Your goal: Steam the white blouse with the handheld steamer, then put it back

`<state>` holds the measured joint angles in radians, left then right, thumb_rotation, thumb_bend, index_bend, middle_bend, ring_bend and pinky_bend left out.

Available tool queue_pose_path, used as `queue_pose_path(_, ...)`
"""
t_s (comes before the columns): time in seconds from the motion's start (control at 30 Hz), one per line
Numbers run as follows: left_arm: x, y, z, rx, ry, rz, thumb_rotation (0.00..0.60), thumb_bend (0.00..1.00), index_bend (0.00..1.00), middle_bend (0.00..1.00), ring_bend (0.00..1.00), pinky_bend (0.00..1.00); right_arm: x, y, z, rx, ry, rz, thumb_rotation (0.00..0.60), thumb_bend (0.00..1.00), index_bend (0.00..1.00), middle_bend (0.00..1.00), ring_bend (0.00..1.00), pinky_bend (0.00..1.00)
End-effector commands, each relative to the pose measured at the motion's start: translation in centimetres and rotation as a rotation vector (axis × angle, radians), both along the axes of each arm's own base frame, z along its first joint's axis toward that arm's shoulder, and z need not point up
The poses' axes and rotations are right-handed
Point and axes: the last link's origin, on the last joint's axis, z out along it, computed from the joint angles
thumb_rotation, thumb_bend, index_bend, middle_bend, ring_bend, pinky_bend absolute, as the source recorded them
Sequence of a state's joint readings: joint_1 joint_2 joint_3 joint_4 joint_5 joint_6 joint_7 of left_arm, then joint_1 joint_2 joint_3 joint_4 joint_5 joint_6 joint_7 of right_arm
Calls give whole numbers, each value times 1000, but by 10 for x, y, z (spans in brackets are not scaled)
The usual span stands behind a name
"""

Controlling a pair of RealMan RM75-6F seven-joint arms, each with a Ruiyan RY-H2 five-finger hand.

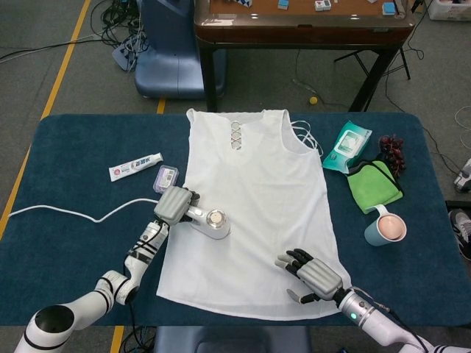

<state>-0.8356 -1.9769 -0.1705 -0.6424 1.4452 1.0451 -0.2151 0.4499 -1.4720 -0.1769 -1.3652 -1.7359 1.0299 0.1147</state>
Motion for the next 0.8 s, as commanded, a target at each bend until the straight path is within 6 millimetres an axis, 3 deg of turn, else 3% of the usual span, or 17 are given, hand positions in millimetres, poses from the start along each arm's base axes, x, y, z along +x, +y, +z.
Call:
queue_pose_path(0.03,-6,-1,2,-2,-2,3,600,246,829,682,594,567,0,0,0,2,2,0,286,481,5,102,0,0)
queue_pose_path(0.27,-13,-18,1,-62,9,-20,600,246,826,681,594,567,0,2,-1,10,2,-1,286,481,5,102,0,0)
queue_pose_path(0.8,2,-61,2,-179,90,-137,600,246,823,680,594,567,-2,7,1,23,6,-4,287,481,5,102,0,0)
